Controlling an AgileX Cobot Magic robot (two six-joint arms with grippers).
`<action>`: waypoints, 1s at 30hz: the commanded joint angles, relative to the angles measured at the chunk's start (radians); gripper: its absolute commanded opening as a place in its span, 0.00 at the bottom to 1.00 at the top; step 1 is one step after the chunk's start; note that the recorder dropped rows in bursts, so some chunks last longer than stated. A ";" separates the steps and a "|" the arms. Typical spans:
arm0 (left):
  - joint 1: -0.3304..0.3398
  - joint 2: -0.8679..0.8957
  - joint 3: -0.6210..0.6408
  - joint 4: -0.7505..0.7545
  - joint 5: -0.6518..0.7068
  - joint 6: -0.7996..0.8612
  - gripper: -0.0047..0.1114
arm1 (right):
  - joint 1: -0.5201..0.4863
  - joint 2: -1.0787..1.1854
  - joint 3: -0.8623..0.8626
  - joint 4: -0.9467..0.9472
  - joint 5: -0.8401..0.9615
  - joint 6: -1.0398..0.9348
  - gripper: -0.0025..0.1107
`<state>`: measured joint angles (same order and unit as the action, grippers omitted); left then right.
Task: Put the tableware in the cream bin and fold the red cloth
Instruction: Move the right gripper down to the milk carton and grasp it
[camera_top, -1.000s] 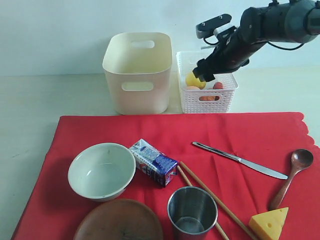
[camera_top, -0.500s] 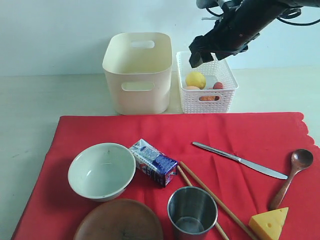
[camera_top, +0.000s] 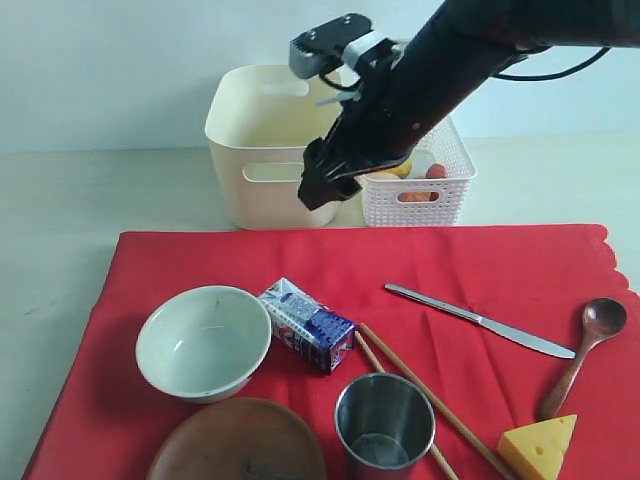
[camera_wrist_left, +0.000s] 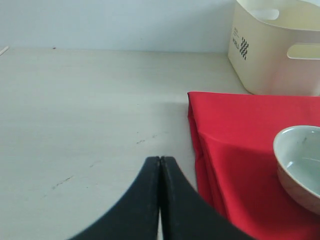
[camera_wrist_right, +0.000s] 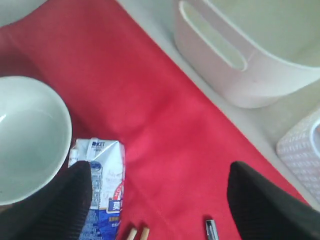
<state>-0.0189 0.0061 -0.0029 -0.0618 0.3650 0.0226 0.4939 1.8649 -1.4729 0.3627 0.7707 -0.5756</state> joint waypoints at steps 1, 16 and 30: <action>-0.005 -0.006 0.003 0.001 -0.013 -0.001 0.04 | 0.076 -0.011 0.011 -0.172 0.026 0.108 0.65; -0.005 -0.006 0.003 0.001 -0.013 -0.001 0.04 | 0.231 0.035 0.011 -0.242 0.132 0.192 0.68; -0.005 -0.006 0.003 0.001 -0.013 -0.001 0.04 | 0.233 0.173 0.011 -0.346 0.104 0.369 0.73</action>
<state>-0.0189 0.0061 -0.0029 -0.0618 0.3650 0.0226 0.7232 2.0266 -1.4683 0.0287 0.8966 -0.2282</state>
